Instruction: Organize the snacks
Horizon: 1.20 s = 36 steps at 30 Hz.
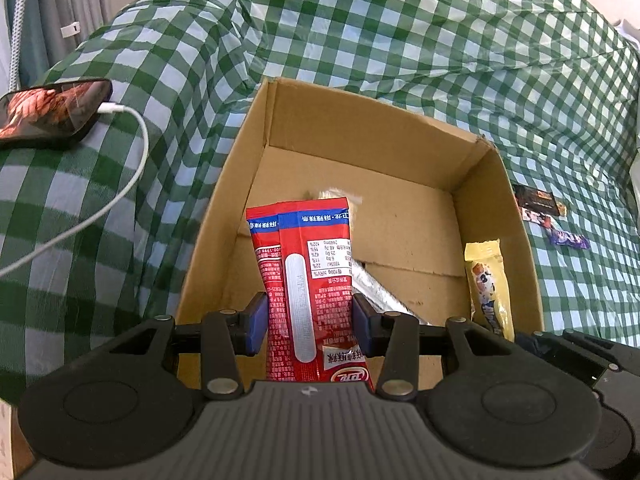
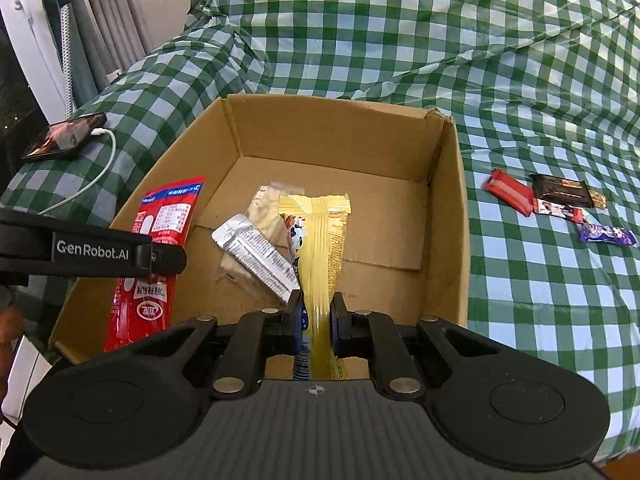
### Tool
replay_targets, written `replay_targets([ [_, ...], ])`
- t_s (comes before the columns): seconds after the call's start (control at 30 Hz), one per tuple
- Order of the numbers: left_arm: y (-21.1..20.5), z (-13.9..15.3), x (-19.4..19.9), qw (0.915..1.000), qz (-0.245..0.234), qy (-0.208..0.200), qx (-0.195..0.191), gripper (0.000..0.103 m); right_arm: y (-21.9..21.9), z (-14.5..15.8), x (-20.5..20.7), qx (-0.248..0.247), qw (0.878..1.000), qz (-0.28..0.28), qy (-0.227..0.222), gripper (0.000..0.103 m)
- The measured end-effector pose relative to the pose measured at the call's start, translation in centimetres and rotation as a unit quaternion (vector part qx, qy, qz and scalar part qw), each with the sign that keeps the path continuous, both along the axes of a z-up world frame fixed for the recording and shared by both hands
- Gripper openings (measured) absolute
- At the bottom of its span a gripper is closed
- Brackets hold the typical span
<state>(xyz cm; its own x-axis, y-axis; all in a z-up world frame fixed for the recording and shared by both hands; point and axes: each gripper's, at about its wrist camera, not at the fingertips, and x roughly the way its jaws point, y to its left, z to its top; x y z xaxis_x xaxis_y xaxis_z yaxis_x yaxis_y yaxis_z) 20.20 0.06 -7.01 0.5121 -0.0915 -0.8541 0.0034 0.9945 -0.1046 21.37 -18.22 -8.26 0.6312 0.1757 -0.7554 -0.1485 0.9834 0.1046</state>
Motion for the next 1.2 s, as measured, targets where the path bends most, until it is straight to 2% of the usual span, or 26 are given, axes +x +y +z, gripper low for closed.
replay_targets([
  [0.27,-0.5,-0.5,2.1,0.9998,-0.014,0.004,0.014,0.049,0.0,-0.6,2.2,-0.008,1.000,-0.006,-0.006,0.014],
  [0.33,-0.5,-0.7,2.4,0.9995,-0.026,0.015,0.012,0.059,-0.1,-0.7,2.6,-0.010,1.000,-0.011,-0.006,0.016],
  [0.37,-0.5,-0.7,2.4,0.9993,-0.029,0.022,0.006,0.078,-0.2,-0.7,2.7,-0.009,1.000,-0.016,-0.004,0.020],
  [0.4,-0.4,-0.7,2.3,0.9992,-0.028,0.027,0.001,0.095,-0.3,-0.7,2.8,-0.005,1.000,-0.021,0.000,0.035],
  [0.43,-0.2,-0.6,2.2,0.9994,-0.024,0.025,-0.002,0.098,-0.5,-0.6,2.9,0.000,1.000,-0.027,0.004,0.057],
  [0.47,-0.1,-0.4,1.9,0.9996,-0.021,0.020,-0.001,0.100,-0.7,-0.6,2.8,0.002,0.999,-0.036,0.006,0.066],
  [0.5,0.0,-0.2,1.5,0.9996,-0.021,0.015,0.005,0.101,-0.7,-0.5,2.7,0.002,0.999,-0.045,0.008,0.075],
  [0.57,0.2,-0.1,0.7,0.9994,-0.022,0.012,0.021,0.102,-0.7,-0.1,2.0,0.003,0.999,-0.049,0.007,0.078],
  [0.63,0.8,-0.1,-0.6,0.9993,-0.016,0.012,0.031,0.102,-0.6,0.2,1.1,-0.001,0.999,-0.045,0.009,0.085],
  [0.9,1.7,1.4,-6.8,0.9990,-0.002,0.006,0.045,0.103,0.0,1.6,-4.4,-0.009,0.999,-0.034,0.015,0.091],
  [1.2,0.5,3.9,-13.5,0.9968,-0.008,-0.045,0.065,0.103,1.0,3.6,-11.4,-0.017,0.999,-0.026,-0.016,0.096],
])
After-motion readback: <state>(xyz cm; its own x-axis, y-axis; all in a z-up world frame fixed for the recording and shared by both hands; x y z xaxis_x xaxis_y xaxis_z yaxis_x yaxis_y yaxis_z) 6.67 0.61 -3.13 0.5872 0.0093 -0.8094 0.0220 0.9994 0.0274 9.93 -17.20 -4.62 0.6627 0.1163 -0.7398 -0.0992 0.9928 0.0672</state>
